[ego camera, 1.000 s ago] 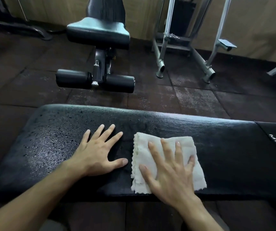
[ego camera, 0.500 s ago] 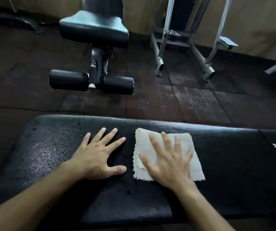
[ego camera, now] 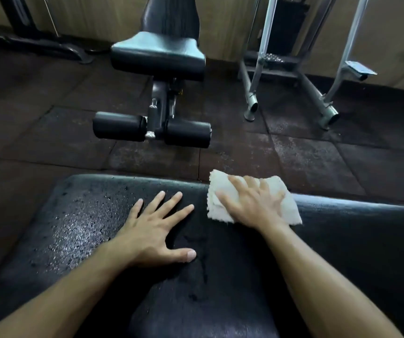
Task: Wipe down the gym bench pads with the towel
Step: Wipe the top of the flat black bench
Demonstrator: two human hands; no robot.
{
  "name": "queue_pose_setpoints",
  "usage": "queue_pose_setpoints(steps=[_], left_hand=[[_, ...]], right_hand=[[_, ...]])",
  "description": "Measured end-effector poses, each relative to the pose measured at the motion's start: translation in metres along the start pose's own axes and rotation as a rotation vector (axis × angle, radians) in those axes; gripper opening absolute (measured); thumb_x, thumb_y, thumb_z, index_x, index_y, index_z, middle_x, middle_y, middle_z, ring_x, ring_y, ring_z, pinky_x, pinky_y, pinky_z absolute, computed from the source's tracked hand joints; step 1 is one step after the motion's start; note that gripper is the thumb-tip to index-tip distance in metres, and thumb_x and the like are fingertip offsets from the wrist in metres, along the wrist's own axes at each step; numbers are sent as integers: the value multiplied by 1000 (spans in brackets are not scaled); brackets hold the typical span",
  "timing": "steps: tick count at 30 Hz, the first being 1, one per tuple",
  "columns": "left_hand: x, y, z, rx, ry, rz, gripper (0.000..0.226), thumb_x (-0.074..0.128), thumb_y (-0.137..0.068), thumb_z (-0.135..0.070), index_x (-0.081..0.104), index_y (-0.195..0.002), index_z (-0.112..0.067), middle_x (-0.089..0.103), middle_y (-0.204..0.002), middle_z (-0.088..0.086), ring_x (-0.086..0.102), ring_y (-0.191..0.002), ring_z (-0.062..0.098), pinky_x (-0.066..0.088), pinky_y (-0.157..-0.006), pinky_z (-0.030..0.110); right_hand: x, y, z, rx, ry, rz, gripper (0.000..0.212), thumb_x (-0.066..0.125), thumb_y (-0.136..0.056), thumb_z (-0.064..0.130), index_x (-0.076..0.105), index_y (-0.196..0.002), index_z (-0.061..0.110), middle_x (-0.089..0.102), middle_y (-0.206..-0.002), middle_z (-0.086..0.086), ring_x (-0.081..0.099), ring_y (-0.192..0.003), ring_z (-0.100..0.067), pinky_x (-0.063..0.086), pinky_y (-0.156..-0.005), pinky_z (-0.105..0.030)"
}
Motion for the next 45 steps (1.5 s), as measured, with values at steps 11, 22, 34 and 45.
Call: queue_pose_setpoints(steps=[11,22,34,45], left_hand=[[-1,4,-1,7,-12,9,101,35,-65,-97,-13,-146,-60,-32,-155,-24,-31,-144,10,-16,-117,52],[1,6,-3,2,-7,29,106,28,-57,-100,-6,-148,-59,-27,-158,-21,-26,-146,10,-15,-118,50],[16,79,15,-113,-20,-78,105,18,-64,-97,-4,-154,-46,-19,-162,-16,-19,-150,12,-9,-121,49],[22,102,30,-123,-1,-93,109,3,-53,-103,-5,-151,-54,-20,-161,-18,-22,-148,10,-11,-120,47]], right_hand=[[3,86,-3,-114,59,-61,73,15,-85,85,17,-150,53,21,-162,10,22,-150,-30,14,-112,-72],[4,130,-9,-105,63,31,78,17,-86,86,1,-154,52,3,-167,9,2,-155,-30,3,-114,-74],[7,159,5,-120,19,81,80,13,-85,87,-1,-155,52,-6,-170,11,-7,-155,-35,-3,-112,-78],[12,166,20,-142,35,66,76,25,-85,85,5,-152,55,11,-168,10,6,-154,-34,7,-112,-77]])
Point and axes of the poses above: each hand's wrist, its own y-axis away from the middle knuckle, its own x-axis out of the palm, z = x × y, the point moved 7 cm from there along -y, towards the middle knuckle
